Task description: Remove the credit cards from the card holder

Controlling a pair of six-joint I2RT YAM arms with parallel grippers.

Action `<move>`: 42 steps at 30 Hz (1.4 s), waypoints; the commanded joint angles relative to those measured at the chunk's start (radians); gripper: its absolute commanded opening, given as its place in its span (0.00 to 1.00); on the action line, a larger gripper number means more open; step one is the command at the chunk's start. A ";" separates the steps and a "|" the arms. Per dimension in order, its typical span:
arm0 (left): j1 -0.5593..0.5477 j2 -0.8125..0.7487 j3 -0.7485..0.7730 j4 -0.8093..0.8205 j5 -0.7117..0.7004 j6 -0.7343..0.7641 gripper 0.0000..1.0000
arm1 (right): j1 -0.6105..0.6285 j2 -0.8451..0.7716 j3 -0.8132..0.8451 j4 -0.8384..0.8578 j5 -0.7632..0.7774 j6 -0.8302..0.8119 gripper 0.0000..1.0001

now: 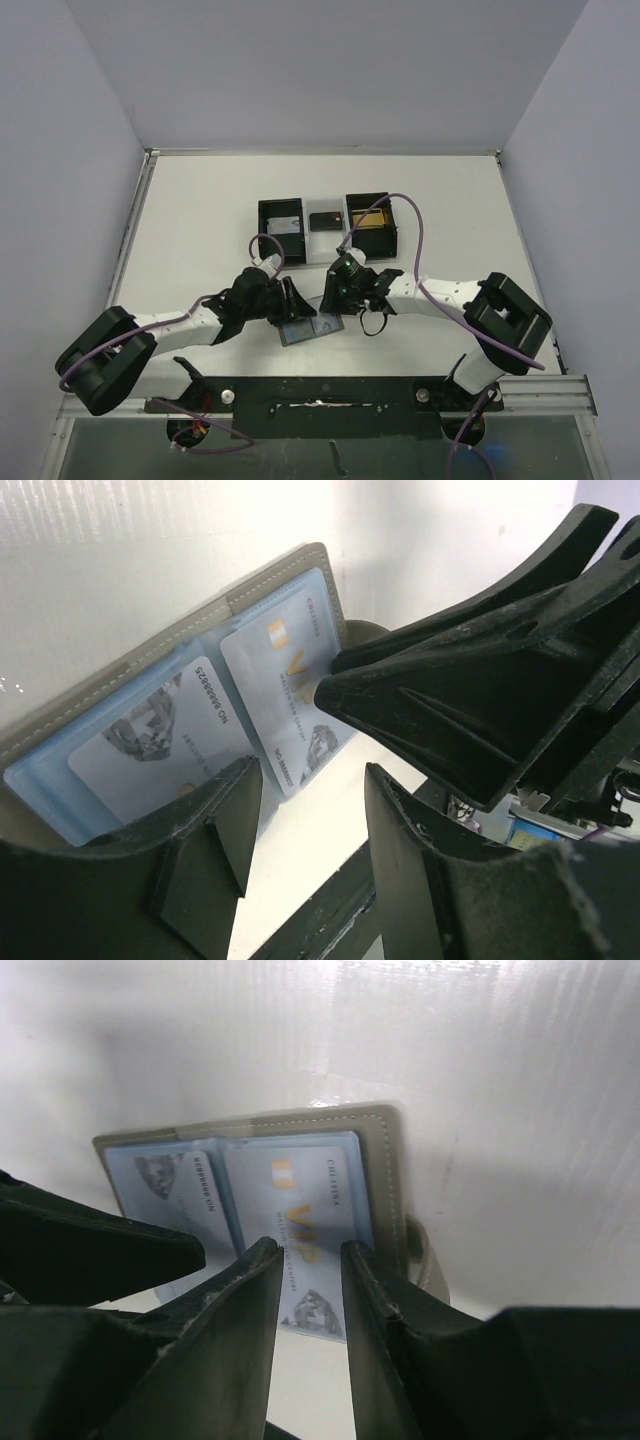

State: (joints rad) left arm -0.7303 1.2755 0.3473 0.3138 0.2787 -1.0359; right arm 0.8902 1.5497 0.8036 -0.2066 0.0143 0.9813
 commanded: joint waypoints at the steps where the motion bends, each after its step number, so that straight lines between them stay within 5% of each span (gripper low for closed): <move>1: 0.002 0.053 0.076 0.006 0.008 0.022 0.43 | -0.012 0.015 -0.015 -0.003 0.003 0.020 0.31; 24: 0.001 0.194 0.108 -0.102 -0.085 0.014 0.37 | -0.037 0.029 -0.109 0.058 -0.057 0.078 0.28; 42: -0.001 0.207 0.059 0.097 -0.013 -0.041 0.28 | -0.050 0.027 -0.132 0.087 -0.092 0.076 0.28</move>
State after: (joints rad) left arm -0.7288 1.4567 0.4099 0.3447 0.2398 -1.0710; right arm 0.8371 1.5513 0.7082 -0.0845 -0.0727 1.0641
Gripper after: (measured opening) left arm 0.286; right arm 0.282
